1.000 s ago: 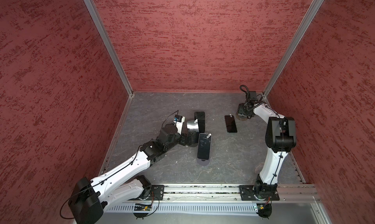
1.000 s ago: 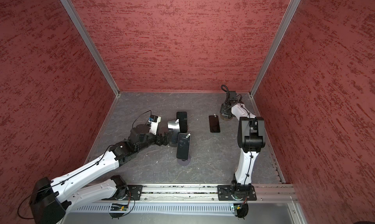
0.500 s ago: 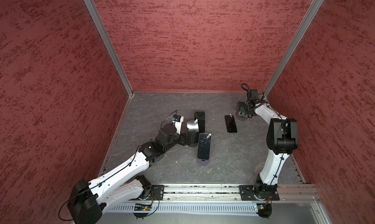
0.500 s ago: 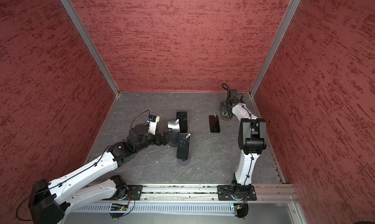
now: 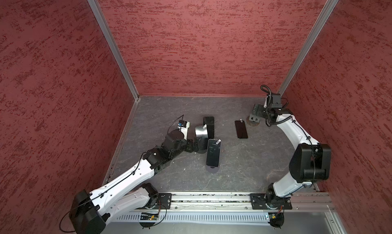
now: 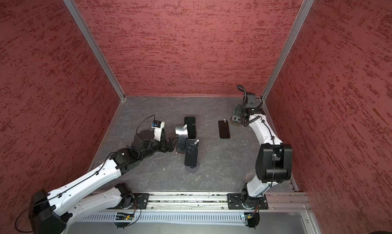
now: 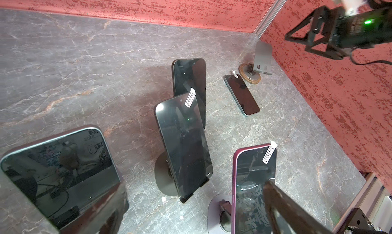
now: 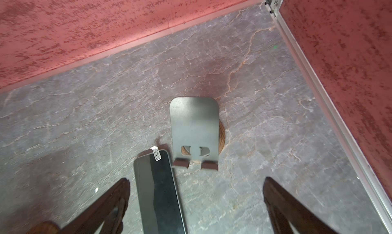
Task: Remove the phone from the phone stand
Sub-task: 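Set the grey stand down near the far corner and open the right gripper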
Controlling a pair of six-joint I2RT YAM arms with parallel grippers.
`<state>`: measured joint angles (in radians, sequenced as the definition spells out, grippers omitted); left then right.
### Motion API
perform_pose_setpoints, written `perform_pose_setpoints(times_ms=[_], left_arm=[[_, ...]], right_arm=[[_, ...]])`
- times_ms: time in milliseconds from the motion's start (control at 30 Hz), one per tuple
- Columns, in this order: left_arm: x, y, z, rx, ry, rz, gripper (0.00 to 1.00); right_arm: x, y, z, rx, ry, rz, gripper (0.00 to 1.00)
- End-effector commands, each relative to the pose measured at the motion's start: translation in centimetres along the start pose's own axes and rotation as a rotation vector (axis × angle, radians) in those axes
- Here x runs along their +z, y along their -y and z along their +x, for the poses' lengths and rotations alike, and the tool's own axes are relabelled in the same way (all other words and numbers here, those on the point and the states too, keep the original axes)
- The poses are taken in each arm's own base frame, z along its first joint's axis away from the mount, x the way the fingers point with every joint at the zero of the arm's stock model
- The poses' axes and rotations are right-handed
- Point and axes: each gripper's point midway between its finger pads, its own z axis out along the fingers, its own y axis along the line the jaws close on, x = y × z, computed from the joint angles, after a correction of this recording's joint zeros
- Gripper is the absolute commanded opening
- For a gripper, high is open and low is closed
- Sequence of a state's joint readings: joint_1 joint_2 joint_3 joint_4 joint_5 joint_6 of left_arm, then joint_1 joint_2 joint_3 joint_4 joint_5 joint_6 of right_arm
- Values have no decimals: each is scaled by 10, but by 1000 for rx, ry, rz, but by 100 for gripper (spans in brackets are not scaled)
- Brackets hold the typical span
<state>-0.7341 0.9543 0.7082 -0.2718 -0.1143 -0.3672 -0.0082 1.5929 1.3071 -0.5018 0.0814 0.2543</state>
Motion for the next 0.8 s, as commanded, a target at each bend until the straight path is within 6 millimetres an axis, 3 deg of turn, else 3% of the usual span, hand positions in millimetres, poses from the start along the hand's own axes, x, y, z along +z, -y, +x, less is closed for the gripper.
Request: perform_pose_setpoints(times_ms=[0, 233, 767], left_arm=[[-6, 1, -6, -7, 5, -11, 99], [-10, -2, 3, -7, -25, -34, 99], [-21, -9, 25, -22, -55, -41, 99]], right_arm=[[-21, -11, 7, 2, 7, -24, 99], [-58, -33, 27, -20, 25, -86, 99], [-107, -105, 89, -137, -27, -228, 99]])
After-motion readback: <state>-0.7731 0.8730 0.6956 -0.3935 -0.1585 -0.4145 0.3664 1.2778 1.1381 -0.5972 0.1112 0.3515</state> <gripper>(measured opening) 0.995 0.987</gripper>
